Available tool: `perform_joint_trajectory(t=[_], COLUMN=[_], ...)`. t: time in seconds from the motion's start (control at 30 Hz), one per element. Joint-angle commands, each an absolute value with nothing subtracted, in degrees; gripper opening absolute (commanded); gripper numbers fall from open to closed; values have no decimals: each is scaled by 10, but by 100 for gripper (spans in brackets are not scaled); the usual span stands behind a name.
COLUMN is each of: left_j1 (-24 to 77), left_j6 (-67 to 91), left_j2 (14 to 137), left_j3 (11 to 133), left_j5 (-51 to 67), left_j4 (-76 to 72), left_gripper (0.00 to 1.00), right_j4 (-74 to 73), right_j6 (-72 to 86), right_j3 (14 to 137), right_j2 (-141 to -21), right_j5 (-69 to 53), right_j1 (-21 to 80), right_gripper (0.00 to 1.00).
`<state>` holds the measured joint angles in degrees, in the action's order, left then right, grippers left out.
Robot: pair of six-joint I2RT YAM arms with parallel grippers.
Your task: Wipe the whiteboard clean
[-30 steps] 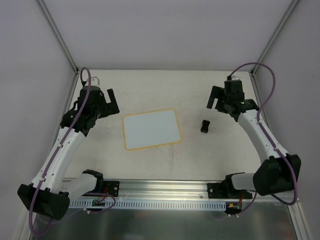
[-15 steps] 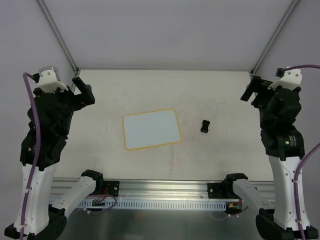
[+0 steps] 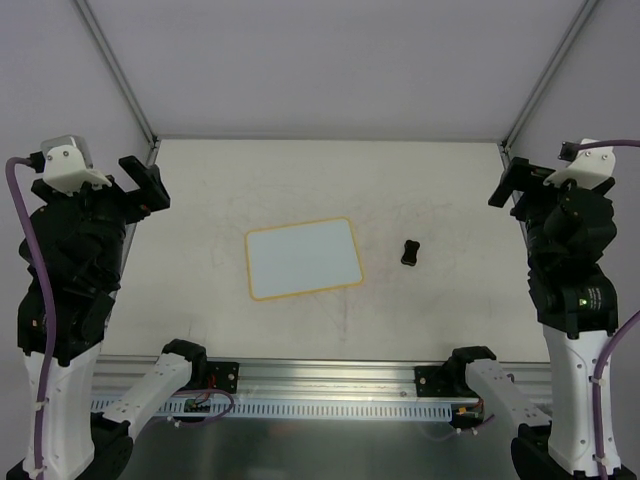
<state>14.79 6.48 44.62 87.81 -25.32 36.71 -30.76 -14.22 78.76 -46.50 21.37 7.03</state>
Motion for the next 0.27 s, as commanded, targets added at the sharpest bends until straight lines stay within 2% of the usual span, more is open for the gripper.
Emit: perform_joint_trajectory(t=[0.0, 0.23], left_j1=[146, 146], left_j6=[45, 41], left_j2=[450, 439], left_j3=[906, 911], left_j5=[-269, -276], left_j4=[358, 358], left_gripper=[99, 99], right_j4=[-297, -297], right_j6=[-158, -158], right_j3=[810, 818], right_j2=[-468, -472], right_j5=[200, 191], right_j1=[68, 68], right_gripper=[99, 99])
